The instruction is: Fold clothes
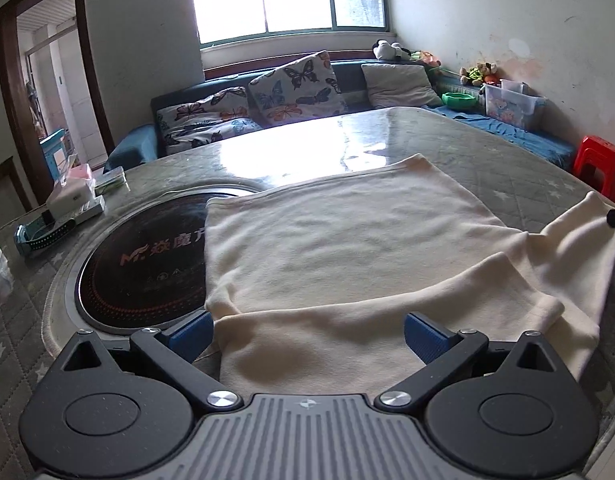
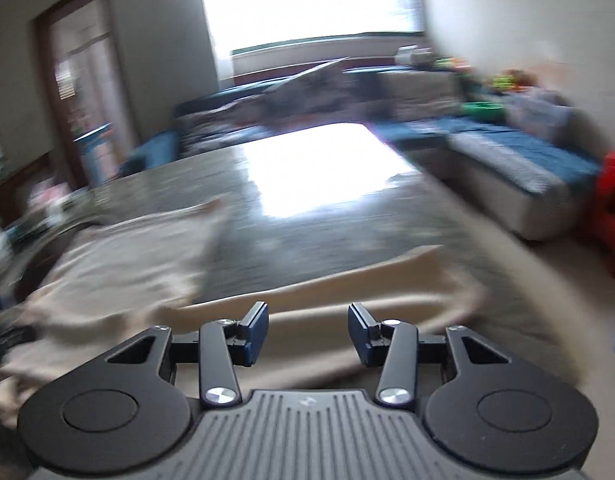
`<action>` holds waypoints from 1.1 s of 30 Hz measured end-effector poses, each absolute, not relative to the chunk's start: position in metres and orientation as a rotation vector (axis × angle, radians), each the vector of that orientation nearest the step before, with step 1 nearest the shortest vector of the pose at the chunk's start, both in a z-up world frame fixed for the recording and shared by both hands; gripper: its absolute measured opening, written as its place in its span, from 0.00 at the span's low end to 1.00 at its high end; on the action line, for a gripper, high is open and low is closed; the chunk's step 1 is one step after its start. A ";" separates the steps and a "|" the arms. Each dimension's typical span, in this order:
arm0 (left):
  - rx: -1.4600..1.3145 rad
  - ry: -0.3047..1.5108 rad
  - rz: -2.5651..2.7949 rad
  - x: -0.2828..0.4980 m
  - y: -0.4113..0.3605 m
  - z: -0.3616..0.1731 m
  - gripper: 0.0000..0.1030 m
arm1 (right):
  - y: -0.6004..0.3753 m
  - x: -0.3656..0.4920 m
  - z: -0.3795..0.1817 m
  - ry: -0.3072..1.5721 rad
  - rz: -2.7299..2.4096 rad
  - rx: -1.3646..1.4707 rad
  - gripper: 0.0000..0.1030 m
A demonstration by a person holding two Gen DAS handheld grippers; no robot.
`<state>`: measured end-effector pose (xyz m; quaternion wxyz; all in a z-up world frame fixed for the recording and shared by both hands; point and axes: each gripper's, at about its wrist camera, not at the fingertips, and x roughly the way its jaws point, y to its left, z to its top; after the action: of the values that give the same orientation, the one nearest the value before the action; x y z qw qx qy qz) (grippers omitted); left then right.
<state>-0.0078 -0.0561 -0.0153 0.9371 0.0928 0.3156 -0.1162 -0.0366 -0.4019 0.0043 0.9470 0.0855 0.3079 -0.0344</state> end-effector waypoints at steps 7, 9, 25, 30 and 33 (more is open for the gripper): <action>0.187 0.673 -0.233 -0.005 -0.058 -0.019 1.00 | -0.456 -0.039 -0.015 0.624 -0.264 0.269 0.44; 0.192 0.676 -0.232 -0.005 -0.059 -0.020 1.00 | -0.465 -0.039 -0.019 0.623 -0.285 0.296 0.44; 0.223 0.696 -0.270 -0.008 -0.079 -0.025 1.00 | -0.470 -0.023 -0.031 0.624 -0.287 0.311 0.06; 0.230 0.695 -0.297 -0.008 -0.088 -0.024 1.00 | -0.471 -0.036 -0.015 0.557 -0.284 0.328 0.05; 0.224 0.706 -0.320 -0.006 -0.096 -0.027 1.00 | -0.472 -0.042 -0.013 0.539 -0.286 0.323 0.05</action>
<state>-0.0064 -0.0962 -0.0266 0.9197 0.1088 0.3437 -0.1557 -0.0423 -0.4718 -0.0127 0.9409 0.1585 0.2644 -0.1400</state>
